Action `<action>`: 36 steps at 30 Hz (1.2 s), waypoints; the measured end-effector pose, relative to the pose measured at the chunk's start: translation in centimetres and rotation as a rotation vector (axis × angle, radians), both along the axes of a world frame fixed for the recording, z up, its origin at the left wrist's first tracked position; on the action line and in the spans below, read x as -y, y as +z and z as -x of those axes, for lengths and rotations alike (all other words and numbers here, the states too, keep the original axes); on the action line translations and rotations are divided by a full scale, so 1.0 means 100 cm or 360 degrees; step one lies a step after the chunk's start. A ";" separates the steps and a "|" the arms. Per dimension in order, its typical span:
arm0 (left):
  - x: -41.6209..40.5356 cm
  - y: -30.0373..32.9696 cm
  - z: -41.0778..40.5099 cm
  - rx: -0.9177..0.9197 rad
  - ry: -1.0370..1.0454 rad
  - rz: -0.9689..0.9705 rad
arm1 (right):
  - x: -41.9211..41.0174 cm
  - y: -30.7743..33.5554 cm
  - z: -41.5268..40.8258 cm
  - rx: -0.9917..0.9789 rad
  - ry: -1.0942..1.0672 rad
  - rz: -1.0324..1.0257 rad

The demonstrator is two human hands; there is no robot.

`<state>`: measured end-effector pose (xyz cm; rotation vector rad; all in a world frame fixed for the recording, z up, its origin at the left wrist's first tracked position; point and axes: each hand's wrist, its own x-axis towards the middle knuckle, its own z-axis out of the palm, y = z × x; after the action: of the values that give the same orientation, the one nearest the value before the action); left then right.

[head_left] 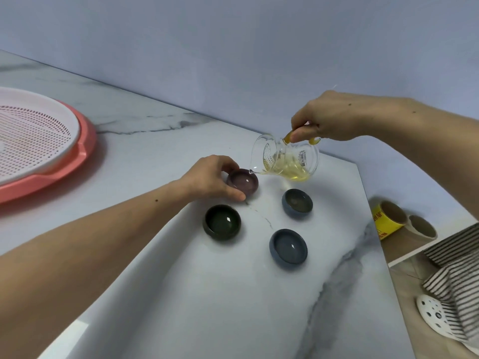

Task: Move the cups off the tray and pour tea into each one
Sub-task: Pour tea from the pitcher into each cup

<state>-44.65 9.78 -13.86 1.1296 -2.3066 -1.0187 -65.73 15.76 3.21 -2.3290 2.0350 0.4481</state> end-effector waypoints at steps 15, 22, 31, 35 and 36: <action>0.001 -0.002 -0.002 -0.0030 -0.0011 -0.0044 | 0.010 0.004 -0.026 -0.0286 0.0185 -0.0004; 0.000 -0.001 -0.002 -0.0026 -0.0027 -0.0042 | 0.006 0.009 -0.034 -0.0355 0.0259 -0.0037; -0.001 0.000 -0.002 -0.0034 -0.0033 -0.0063 | 0.007 0.013 -0.039 -0.0473 0.0306 -0.0047; 0.000 0.000 -0.002 -0.0018 -0.0032 -0.0049 | 0.009 0.013 -0.037 -0.0534 0.0354 -0.0014; 0.000 0.000 -0.001 -0.0013 -0.0034 -0.0043 | 0.010 0.013 -0.036 -0.0553 0.0364 -0.0001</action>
<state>-44.50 9.75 -13.86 1.1116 -2.3099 -1.0636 -62.10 14.76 4.49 -2.6522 1.8874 0.9204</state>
